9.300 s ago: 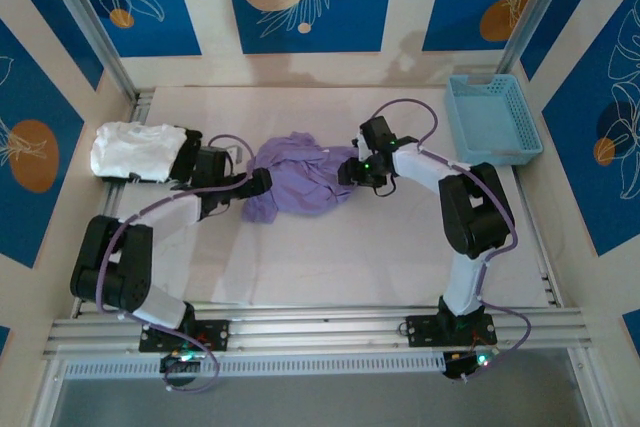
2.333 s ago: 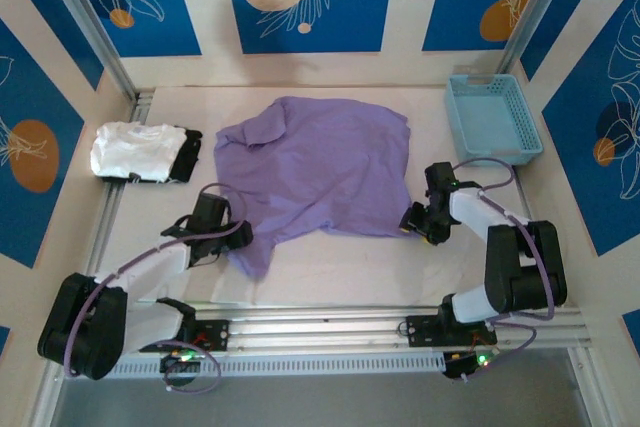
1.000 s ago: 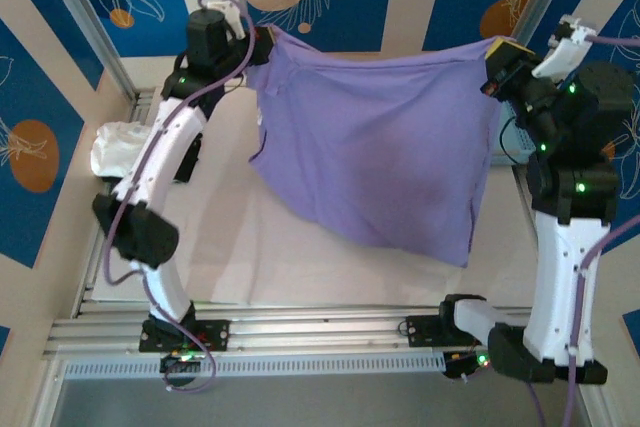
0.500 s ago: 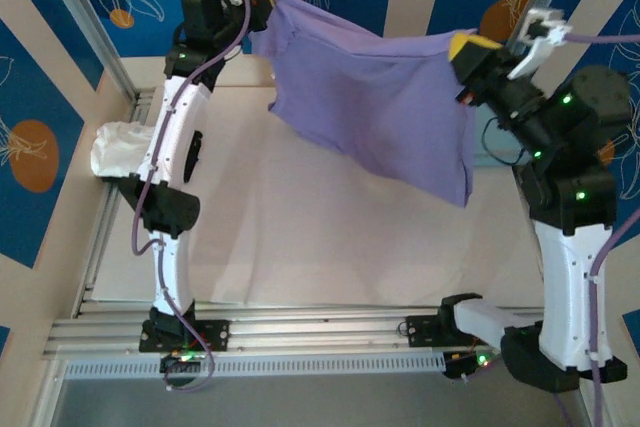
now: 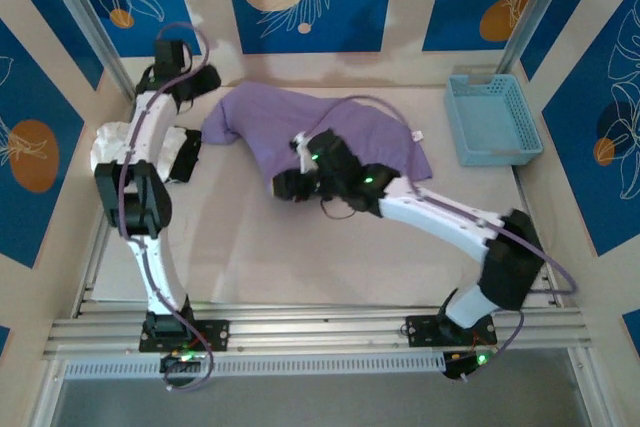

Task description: Fold the inside-out t-shirt

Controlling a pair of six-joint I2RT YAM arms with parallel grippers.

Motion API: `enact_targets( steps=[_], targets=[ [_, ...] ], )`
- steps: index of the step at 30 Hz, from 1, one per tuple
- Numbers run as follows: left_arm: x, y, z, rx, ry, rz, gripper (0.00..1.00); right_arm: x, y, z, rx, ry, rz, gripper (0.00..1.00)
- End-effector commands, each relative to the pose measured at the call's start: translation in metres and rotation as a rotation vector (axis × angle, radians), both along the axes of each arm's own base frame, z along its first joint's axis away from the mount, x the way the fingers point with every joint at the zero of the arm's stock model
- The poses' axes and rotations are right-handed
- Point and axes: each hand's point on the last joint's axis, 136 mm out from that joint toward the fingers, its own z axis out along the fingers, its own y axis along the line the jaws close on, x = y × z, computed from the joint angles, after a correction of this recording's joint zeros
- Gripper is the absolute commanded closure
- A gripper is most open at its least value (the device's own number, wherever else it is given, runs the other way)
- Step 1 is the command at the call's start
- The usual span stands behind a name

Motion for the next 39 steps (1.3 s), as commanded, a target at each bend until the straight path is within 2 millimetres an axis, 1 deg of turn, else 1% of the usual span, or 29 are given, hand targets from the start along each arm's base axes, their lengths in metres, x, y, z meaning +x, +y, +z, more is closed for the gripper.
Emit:
enact_targets(
  steps=[1, 2, 3, 5, 7, 10, 13, 16, 17, 19, 21, 23, 27, 30, 33, 35, 36, 39],
  targets=[
    [-0.054, 0.014, 0.024, 0.036, -0.064, 0.062, 0.25, -0.008, -0.015, -0.008, -0.057, 0.06, 0.02, 0.53],
    [-0.071, 0.01, 0.016, 0.003, -0.065, 0.061, 0.25, -0.002, -0.03, -0.019, -0.104, 0.071, -0.009, 0.53],
    [-0.09, 0.002, 0.003, -0.046, -0.069, 0.054, 0.24, 0.007, -0.051, -0.031, -0.144, 0.083, -0.046, 0.52],
    [-0.123, -0.022, -0.023, -0.125, -0.072, 0.018, 0.23, 0.031, -0.099, -0.049, -0.199, 0.118, -0.144, 0.5],
    [-0.158, -0.051, -0.055, -0.154, -0.041, -0.039, 0.23, 0.06, -0.151, -0.063, -0.225, 0.151, -0.266, 0.49],
    [-0.201, -0.086, -0.104, -0.165, 0.082, -0.129, 0.22, 0.104, -0.225, -0.076, -0.257, 0.183, -0.456, 0.47],
    [-0.228, -0.103, -0.132, -0.162, 0.153, -0.183, 0.22, 0.142, -0.293, -0.093, -0.386, 0.185, -0.611, 0.44],
    [-0.239, -0.126, -0.143, -0.155, 0.195, -0.264, 0.22, 0.164, -0.342, -0.115, -0.508, 0.224, -0.687, 0.41],
    [-0.241, -0.134, -0.147, -0.15, 0.207, -0.294, 0.22, 0.168, -0.353, -0.122, -0.537, 0.234, -0.696, 0.4],
    [-0.245, -0.148, -0.158, -0.123, 0.238, -0.331, 0.23, 0.175, -0.369, -0.137, -0.568, 0.273, -0.693, 0.38],
    [-0.246, -0.158, -0.168, -0.102, 0.258, -0.355, 0.23, 0.179, -0.38, -0.148, -0.606, 0.299, -0.687, 0.37],
    [-0.247, -0.166, -0.178, -0.08, 0.283, -0.376, 0.24, 0.181, -0.386, -0.159, -0.641, 0.325, -0.666, 0.34],
    [-0.25, -0.178, -0.19, -0.026, 0.315, -0.404, 0.25, 0.187, -0.397, -0.174, -0.708, 0.373, -0.641, 0.33],
    [-0.255, -0.183, -0.199, 0.019, 0.333, -0.416, 0.3, 0.19, -0.4, -0.186, -0.694, 0.414, -0.622, 0.32],
    [-0.259, -0.182, -0.21, 0.05, 0.359, -0.412, 0.4, 0.19, -0.396, -0.196, -0.679, 0.452, -0.592, 0.34],
    [-0.263, -0.182, -0.218, 0.047, 0.373, -0.408, 0.49, 0.188, -0.392, -0.198, -0.661, 0.466, -0.582, 0.4],
    [-0.264, -0.183, -0.221, 0.038, 0.375, -0.409, 0.54, 0.187, -0.391, -0.198, -0.658, 0.469, -0.582, 0.45],
    [-0.266, -0.185, -0.228, 0.019, 0.38, -0.405, 0.73, 0.185, -0.385, -0.194, -0.623, 0.469, -0.575, 0.72]
  ],
)
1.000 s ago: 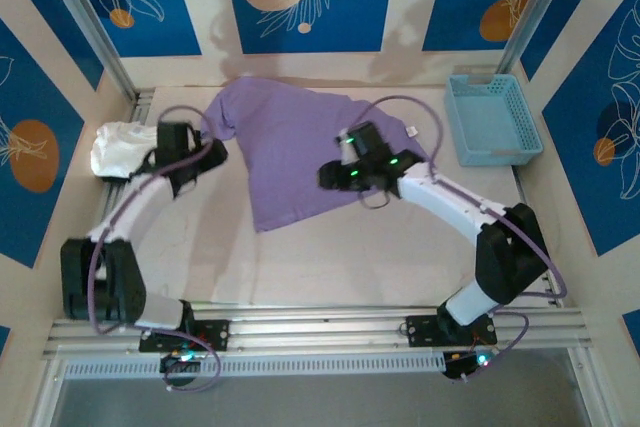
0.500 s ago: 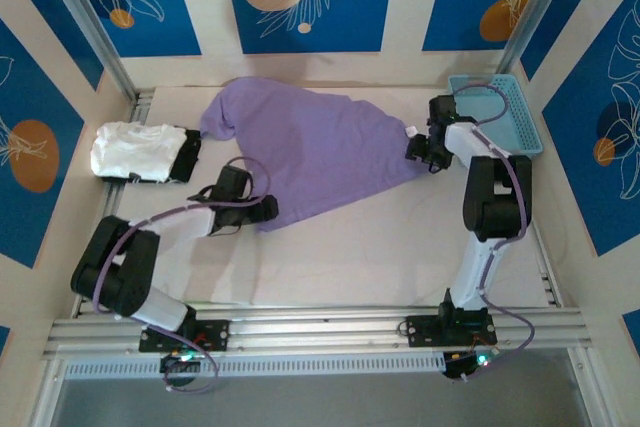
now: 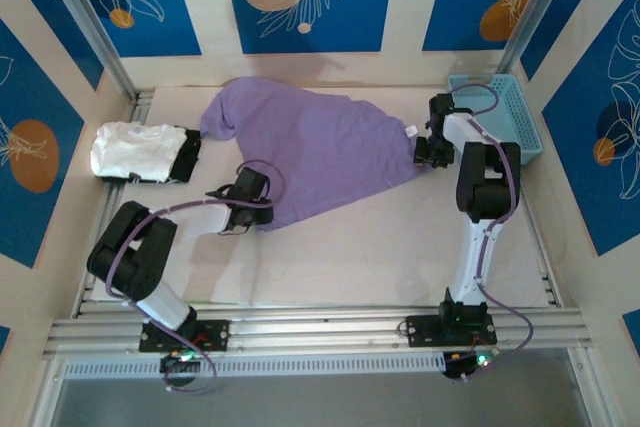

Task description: Fold the inside-out t-shirt

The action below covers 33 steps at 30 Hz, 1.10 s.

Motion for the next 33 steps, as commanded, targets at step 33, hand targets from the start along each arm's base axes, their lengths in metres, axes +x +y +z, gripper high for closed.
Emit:
enact_targets(
  steps=[33],
  targets=[
    [0.017, 0.091, 0.418, -0.054, -0.92, 0.169, 1.0, -0.123, 0.055, 0.452, 0.358, -1.115, 0.091, 1.0]
  ],
)
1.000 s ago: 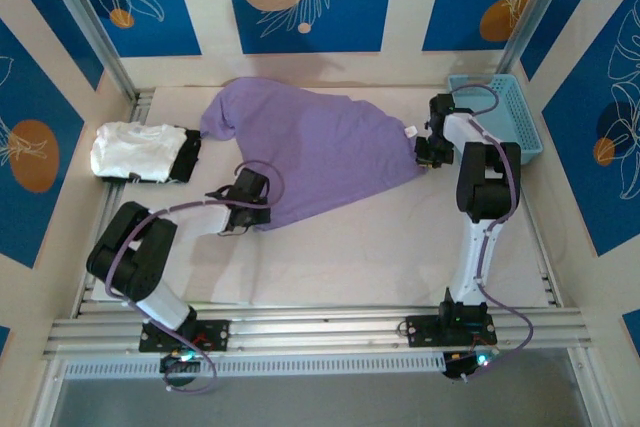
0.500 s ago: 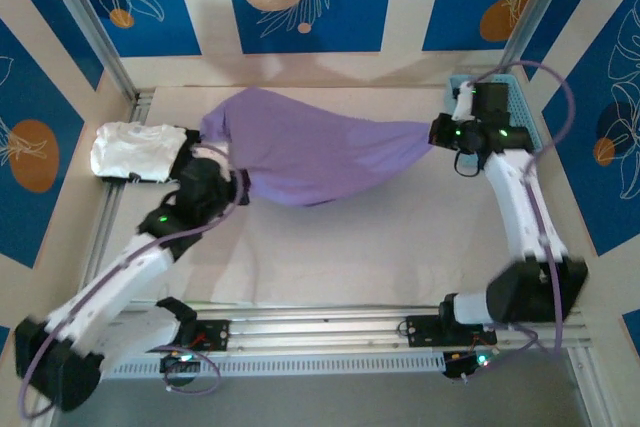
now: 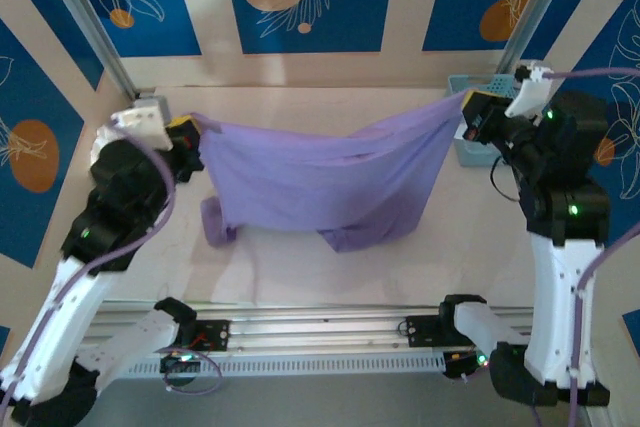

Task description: Fold the inside-out t-shirt

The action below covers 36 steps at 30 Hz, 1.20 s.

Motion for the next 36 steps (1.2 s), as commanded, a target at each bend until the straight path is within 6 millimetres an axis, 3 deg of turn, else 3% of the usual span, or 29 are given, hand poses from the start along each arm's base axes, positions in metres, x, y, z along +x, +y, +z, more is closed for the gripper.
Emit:
enact_targets(
  steps=[1, 5, 8, 12, 15, 18, 20, 23, 26, 29, 31, 33, 36],
  targets=[
    [0.065, 0.019, 0.011, -0.014, 0.001, 0.089, 1.0, 0.064, -0.003, 0.007, 0.052, -0.028, -0.005, 1.0],
    [0.123, 0.028, 0.069, -0.054, -0.083, 0.098, 1.0, 0.107, -0.005, 0.062, 0.094, -0.183, 0.006, 1.0],
    [0.133, 0.025, 0.133, -0.053, -0.202, 0.074, 1.0, 0.119, -0.007, 0.105, 0.115, -0.295, 0.008, 1.0],
    [0.106, 0.028, 0.203, -0.044, -0.364, 0.063, 1.0, 0.106, -0.007, 0.153, 0.126, -0.431, 0.017, 1.0],
    [0.075, 0.031, 0.234, -0.036, -0.448, 0.049, 1.0, 0.09, -0.004, 0.176, 0.119, -0.48, 0.033, 1.0],
    [0.053, 0.034, 0.235, -0.014, -0.447, 0.045, 1.0, 0.078, 0.003, 0.179, 0.105, -0.467, 0.064, 1.0],
    [0.039, 0.033, 0.223, -0.008, -0.431, 0.022, 1.0, 0.075, 0.004, 0.164, 0.096, -0.413, 0.067, 1.0],
    [0.023, 0.025, 0.171, -0.023, -0.349, -0.042, 1.0, 0.07, 0.01, 0.118, 0.091, -0.295, 0.091, 1.0],
    [0.008, 0.02, 0.084, -0.079, -0.193, -0.086, 1.0, 0.066, 0.016, 0.052, 0.098, -0.141, 0.105, 1.0],
    [-0.008, -0.007, -0.031, -0.184, 0.022, -0.219, 1.0, 0.061, 0.024, -0.043, 0.121, 0.065, 0.114, 1.0],
    [-0.027, -0.027, -0.116, -0.229, 0.204, -0.295, 1.0, 0.057, 0.028, -0.12, 0.129, 0.232, 0.109, 1.0],
    [-0.046, -0.038, -0.181, -0.234, 0.349, -0.319, 1.0, 0.051, 0.034, -0.188, 0.145, 0.389, 0.117, 1.0],
    [-0.065, -0.052, -0.26, -0.246, 0.527, -0.338, 1.0, 0.044, 0.035, -0.263, 0.143, 0.578, 0.107, 1.0]
  ],
)
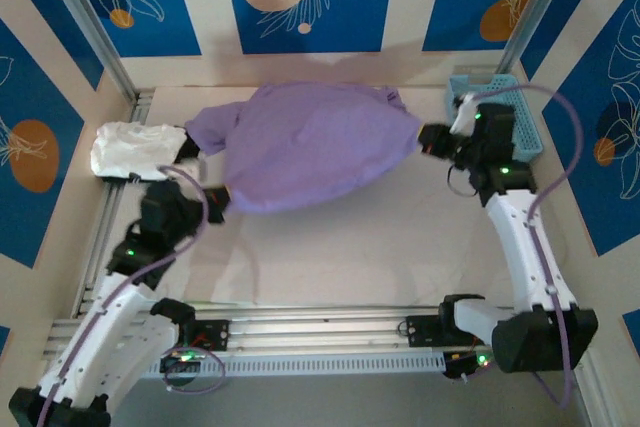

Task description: Fold the inside-out t-shirt

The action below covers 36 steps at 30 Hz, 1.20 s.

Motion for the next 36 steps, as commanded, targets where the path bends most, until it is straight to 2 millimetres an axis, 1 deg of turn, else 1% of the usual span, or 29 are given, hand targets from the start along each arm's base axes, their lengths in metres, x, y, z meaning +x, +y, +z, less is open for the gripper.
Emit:
enact_targets(
  steps=[1, 3, 4, 5, 6, 7, 9, 10, 11, 12, 13, 14, 15, 16, 17, 18, 19, 21, 22, 24, 25, 27, 29, 32, 36],
  targets=[
    [-0.02, -0.019, -0.042, -0.076, 0.13, -0.046, 1.0, -0.013, 0.005, -0.056, -0.005, 0.154, 0.022, 1.0],
    [-0.021, -0.019, -0.07, -0.026, 0.196, -0.033, 1.0, -0.013, 0.007, -0.079, -0.018, 0.215, 0.036, 1.0],
    [-0.019, -0.018, -0.081, 0.011, 0.223, -0.029, 0.99, -0.012, 0.009, -0.087, -0.028, 0.241, 0.044, 1.0],
    [-0.017, -0.018, -0.088, 0.042, 0.237, -0.028, 0.95, -0.011, 0.01, -0.093, -0.036, 0.265, 0.049, 1.0],
    [-0.014, -0.017, -0.093, 0.074, 0.248, -0.029, 0.88, -0.011, 0.012, -0.098, -0.044, 0.283, 0.059, 1.0],
    [-0.01, -0.016, -0.094, 0.108, 0.247, -0.032, 0.79, -0.01, 0.013, -0.101, -0.053, 0.298, 0.067, 1.0],
    [-0.004, -0.016, -0.091, 0.171, 0.225, -0.037, 0.62, -0.009, 0.016, -0.104, -0.058, 0.322, 0.086, 1.0],
    [0.001, -0.017, -0.084, 0.212, 0.185, -0.041, 0.52, -0.008, 0.018, -0.102, -0.053, 0.331, 0.098, 1.0],
    [0.004, -0.017, -0.076, 0.259, 0.142, -0.039, 0.44, -0.008, 0.02, -0.1, -0.053, 0.335, 0.108, 1.0],
    [0.009, -0.019, -0.066, 0.314, 0.081, -0.042, 0.38, -0.008, 0.021, -0.098, -0.052, 0.336, 0.111, 1.0],
    [0.013, -0.025, -0.056, 0.358, 0.017, -0.061, 0.33, -0.007, 0.021, -0.093, -0.051, 0.331, 0.115, 1.0],
    [0.015, -0.034, -0.05, 0.385, -0.029, -0.092, 0.31, -0.007, 0.021, -0.09, -0.05, 0.33, 0.115, 1.0],
    [0.016, -0.052, -0.044, 0.393, -0.075, -0.163, 0.29, -0.006, 0.02, -0.087, -0.046, 0.328, 0.115, 1.0],
    [0.014, -0.077, -0.041, 0.387, -0.113, -0.26, 0.29, -0.004, 0.02, -0.083, -0.04, 0.326, 0.113, 1.0],
    [0.01, -0.099, -0.041, 0.377, -0.137, -0.346, 0.29, -0.002, 0.019, -0.081, -0.036, 0.324, 0.112, 1.0],
    [0.004, -0.127, -0.042, 0.373, -0.162, -0.451, 0.29, 0.0, 0.019, -0.078, -0.028, 0.323, 0.112, 1.0],
    [-0.004, -0.153, -0.046, 0.377, -0.183, -0.55, 0.3, 0.002, 0.018, -0.077, -0.022, 0.325, 0.109, 1.0],
    [-0.017, -0.194, -0.057, 0.397, -0.204, -0.696, 0.3, 0.004, 0.018, -0.074, -0.013, 0.326, 0.109, 1.0],
    [-0.022, -0.212, -0.064, 0.409, -0.205, -0.755, 0.3, 0.006, 0.016, -0.073, -0.008, 0.325, 0.106, 1.0],
    [-0.03, -0.236, -0.078, 0.449, -0.211, -0.842, 0.3, 0.008, 0.015, -0.07, -0.004, 0.321, 0.105, 1.0],
    [-0.031, -0.245, -0.085, 0.471, -0.212, -0.865, 0.29, 0.008, 0.014, -0.069, -0.002, 0.32, 0.106, 1.0],
    [-0.026, -0.253, -0.097, 0.503, -0.204, -0.872, 0.29, 0.009, 0.014, -0.066, -0.002, 0.315, 0.106, 1.0],
    [-0.022, -0.259, -0.104, 0.517, -0.201, -0.878, 0.28, 0.009, 0.014, -0.065, -0.003, 0.313, 0.11, 1.0],
    [-0.02, -0.261, -0.113, 0.539, -0.185, -0.884, 0.29, 0.008, 0.013, -0.064, -0.009, 0.311, 0.11, 1.0],
    [-0.018, -0.256, -0.126, 0.579, -0.163, -0.886, 0.3, 0.008, 0.012, -0.064, -0.016, 0.307, 0.107, 1.0]
  ],
)
